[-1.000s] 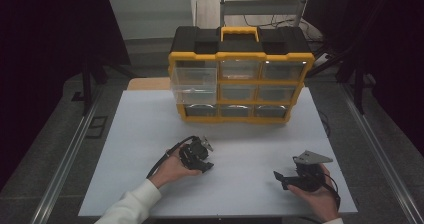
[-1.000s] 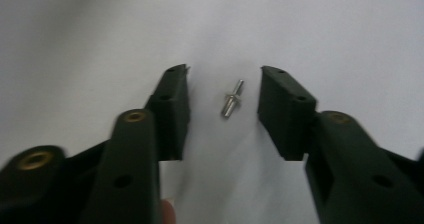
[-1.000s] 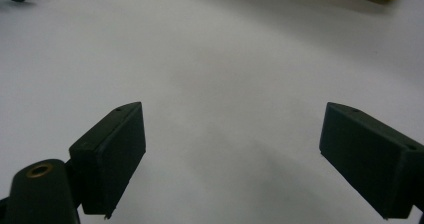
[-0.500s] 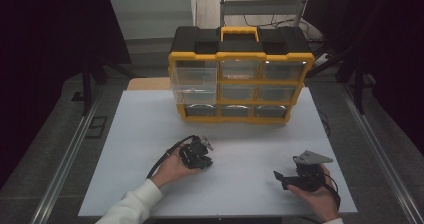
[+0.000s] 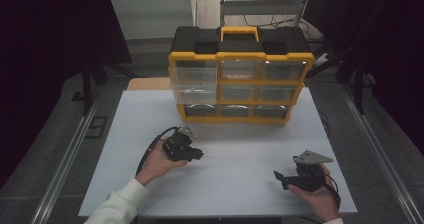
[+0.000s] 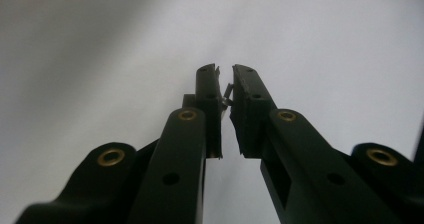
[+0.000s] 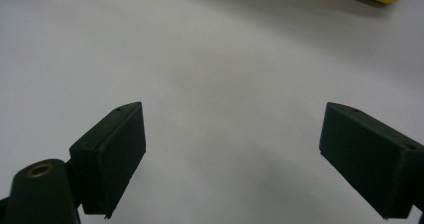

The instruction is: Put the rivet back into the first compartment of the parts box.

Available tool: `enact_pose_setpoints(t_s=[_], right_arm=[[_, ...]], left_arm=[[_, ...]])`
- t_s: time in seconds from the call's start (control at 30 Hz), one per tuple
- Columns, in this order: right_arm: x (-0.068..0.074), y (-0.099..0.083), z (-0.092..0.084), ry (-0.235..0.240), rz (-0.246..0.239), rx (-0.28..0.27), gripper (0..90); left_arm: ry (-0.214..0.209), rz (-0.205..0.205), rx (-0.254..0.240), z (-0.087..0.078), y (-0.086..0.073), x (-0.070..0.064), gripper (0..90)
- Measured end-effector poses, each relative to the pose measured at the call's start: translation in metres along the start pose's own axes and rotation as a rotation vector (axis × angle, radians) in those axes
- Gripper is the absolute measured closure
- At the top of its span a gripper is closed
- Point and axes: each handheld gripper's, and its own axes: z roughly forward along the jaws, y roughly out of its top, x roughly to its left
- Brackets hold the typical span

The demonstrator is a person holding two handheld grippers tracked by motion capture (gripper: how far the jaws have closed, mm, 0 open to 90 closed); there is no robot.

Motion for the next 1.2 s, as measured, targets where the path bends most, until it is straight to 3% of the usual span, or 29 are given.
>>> enact_pose_setpoints(t_s=[0.23,0.7,0.93,1.2], right_arm=[[0.0,0.0,0.0,0.0,0.001,0.002,11.9],[0.0,0.0,0.0,0.0,0.002,0.003,12.0],[0.0,0.001,0.0,-0.006,0.005,0.001,12.3],[0.0,0.001,0.001,-0.005,0.008,0.002,12.2]], left_arm=[[0.01,-0.027,-0.08,-0.04,-0.003,0.01,83.3],[0.013,-0.079,-0.167,-0.087,-0.012,0.024,83.3],[0.043,-0.087,-0.206,-0.115,-0.013,0.028,83.3],[0.067,-0.102,-0.287,-0.154,-0.006,0.035,83.3]])
